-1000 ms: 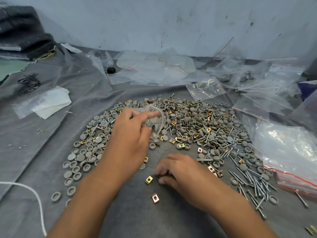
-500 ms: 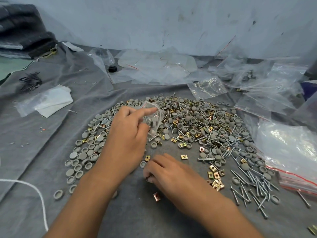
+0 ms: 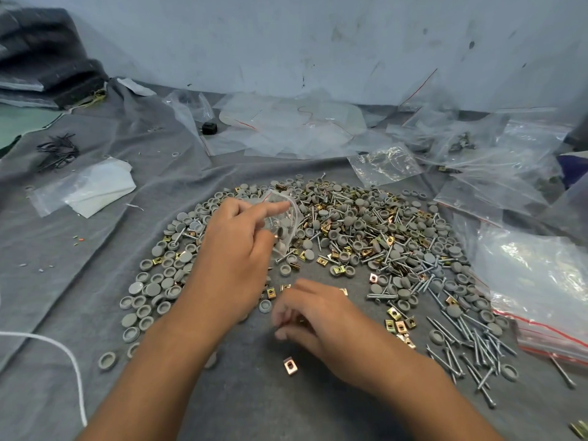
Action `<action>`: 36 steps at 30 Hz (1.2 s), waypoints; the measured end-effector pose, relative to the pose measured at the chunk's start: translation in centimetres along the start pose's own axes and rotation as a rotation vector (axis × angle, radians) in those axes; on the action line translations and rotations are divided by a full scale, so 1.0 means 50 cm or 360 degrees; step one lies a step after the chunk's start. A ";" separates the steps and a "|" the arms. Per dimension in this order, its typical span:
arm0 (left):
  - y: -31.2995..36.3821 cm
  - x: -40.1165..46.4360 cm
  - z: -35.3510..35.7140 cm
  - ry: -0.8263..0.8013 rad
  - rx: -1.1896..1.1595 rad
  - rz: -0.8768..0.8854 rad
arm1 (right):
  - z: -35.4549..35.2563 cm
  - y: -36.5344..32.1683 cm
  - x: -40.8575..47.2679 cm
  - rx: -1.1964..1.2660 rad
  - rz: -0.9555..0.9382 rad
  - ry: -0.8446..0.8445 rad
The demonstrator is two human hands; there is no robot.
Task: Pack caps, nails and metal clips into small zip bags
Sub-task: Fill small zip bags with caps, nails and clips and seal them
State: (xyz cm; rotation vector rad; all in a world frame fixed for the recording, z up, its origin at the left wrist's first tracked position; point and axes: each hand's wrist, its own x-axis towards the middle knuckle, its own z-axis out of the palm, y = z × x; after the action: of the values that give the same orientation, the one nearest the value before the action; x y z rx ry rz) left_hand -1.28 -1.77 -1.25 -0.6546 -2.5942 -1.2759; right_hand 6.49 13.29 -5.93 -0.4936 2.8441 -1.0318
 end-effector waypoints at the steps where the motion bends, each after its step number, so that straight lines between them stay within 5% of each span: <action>1: 0.000 0.000 0.000 -0.0005 0.0005 -0.0006 | 0.003 0.000 0.001 -0.0070 -0.0017 -0.0047; 6: 0.005 0.001 -0.001 -0.0007 -0.0040 -0.0026 | 0.017 -0.001 -0.001 -0.0213 -0.0013 -0.0024; 12: 0.013 0.005 -0.013 0.0230 -0.0702 -0.0275 | 0.007 0.022 0.002 -0.0311 0.0207 0.0278; 19: 0.015 0.001 -0.010 0.0300 -0.0242 -0.0046 | 0.013 0.015 0.033 -0.0514 0.0165 0.0297; 26: 0.003 -0.001 -0.009 0.0067 -0.0094 -0.0101 | 0.005 0.022 0.026 -0.0368 0.0166 0.0230; 28: 0.002 -0.001 -0.010 0.0040 -0.0084 -0.0098 | -0.018 0.017 0.025 -0.0079 0.0238 0.0395; 32: 0.001 0.000 -0.008 -0.0018 -0.0051 -0.0085 | -0.084 -0.020 0.026 -0.0119 -0.0188 0.1358; 36: 0.011 -0.001 0.000 -0.0152 -0.0085 0.0064 | -0.097 -0.036 0.044 -0.0377 -0.0502 0.1344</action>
State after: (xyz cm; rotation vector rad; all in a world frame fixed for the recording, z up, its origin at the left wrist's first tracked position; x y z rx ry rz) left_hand -1.00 -1.51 -0.86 -0.7923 -2.6155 -1.3375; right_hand 4.06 14.24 -0.97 -0.6669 3.7604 -1.1655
